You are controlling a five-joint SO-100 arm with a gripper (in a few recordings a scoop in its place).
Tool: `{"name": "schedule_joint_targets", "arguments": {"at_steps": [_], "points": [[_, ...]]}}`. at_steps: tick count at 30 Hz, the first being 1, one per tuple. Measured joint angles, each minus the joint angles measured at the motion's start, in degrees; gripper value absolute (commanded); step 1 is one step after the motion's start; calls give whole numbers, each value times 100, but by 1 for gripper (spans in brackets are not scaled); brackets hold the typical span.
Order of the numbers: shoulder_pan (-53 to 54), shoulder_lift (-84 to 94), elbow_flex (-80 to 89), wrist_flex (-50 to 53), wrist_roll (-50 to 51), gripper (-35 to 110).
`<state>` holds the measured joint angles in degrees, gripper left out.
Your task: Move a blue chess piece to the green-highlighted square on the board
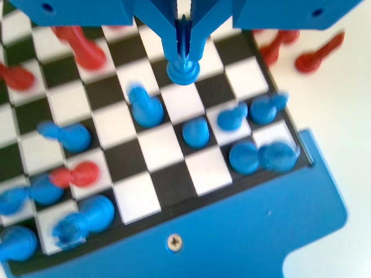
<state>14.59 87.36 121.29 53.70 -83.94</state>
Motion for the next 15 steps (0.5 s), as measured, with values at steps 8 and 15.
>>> {"name": "schedule_joint_targets", "arguments": {"at_steps": [8,15], "points": [[-360,-272,-1020,308,466,1],[-729,-923,-1380,308,747,1]]}}
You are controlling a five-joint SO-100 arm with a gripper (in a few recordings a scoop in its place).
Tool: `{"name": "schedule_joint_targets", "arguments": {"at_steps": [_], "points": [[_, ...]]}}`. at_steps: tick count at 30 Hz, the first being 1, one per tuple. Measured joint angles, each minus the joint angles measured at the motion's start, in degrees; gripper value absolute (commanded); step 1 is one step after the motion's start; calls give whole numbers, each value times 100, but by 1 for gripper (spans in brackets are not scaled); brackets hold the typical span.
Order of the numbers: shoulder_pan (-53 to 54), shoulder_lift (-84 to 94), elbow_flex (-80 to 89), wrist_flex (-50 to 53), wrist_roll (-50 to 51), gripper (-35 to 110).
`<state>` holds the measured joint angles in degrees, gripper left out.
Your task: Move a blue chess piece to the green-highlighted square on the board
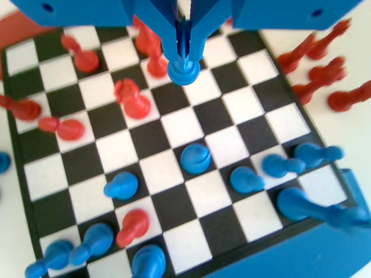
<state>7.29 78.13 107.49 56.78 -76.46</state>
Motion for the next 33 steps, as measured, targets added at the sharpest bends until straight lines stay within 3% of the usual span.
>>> {"name": "schedule_joint_targets", "arguments": {"at_steps": [23,33], "points": [[-97,-536,272,-940,-123,1],[-167,-536,272,-1107,-88,11]]}}
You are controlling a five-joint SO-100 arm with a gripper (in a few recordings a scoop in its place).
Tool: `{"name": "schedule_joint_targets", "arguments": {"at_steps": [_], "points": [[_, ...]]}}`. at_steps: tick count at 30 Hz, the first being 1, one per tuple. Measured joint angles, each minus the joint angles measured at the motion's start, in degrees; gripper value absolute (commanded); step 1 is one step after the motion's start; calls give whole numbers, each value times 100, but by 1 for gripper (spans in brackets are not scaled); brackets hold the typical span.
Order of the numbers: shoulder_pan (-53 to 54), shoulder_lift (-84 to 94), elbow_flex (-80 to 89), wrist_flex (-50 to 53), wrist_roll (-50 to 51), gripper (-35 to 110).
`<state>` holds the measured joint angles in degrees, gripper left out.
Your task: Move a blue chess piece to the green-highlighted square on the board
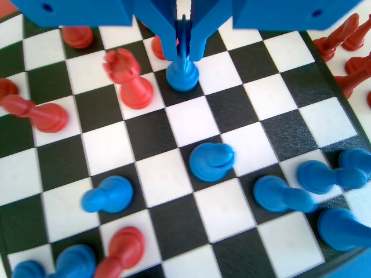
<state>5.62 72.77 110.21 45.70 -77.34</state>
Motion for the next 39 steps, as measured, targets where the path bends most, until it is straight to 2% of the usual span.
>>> {"name": "schedule_joint_targets", "arguments": {"at_steps": [9,19,27,34,39], "points": [[-44,0,114,-176,114,15],[-9,360,114,272,114,16],[35,1134,-738,1644,-88,13],[237,2030,-1687,3146,-1037,9],[466,2874,-1898,3744,-1652,7]]}}
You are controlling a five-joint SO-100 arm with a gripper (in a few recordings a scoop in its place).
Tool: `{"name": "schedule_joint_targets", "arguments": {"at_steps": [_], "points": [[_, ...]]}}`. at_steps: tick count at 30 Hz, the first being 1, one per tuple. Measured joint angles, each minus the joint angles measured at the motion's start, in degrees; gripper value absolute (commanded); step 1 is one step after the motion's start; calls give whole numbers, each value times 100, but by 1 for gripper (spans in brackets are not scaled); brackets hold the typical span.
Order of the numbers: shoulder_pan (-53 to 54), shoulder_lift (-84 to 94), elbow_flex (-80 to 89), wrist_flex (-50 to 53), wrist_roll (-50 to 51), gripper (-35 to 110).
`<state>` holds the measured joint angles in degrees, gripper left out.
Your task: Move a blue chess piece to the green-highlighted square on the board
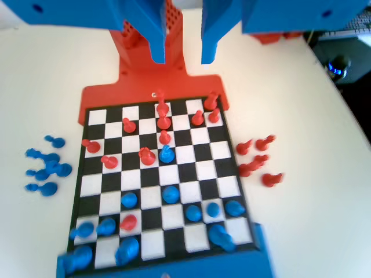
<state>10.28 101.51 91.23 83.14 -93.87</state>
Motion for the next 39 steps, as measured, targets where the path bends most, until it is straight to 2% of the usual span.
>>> {"name": "schedule_joint_targets", "arguments": {"at_steps": [10,17,28,39], "points": [[44,1591,-26,1529,-1107,1],[-97,2856,633,2030,-1362,1],[-677,5159,2892,1336,-967,1],[-896,6337,3349,958,-729,1]]}}
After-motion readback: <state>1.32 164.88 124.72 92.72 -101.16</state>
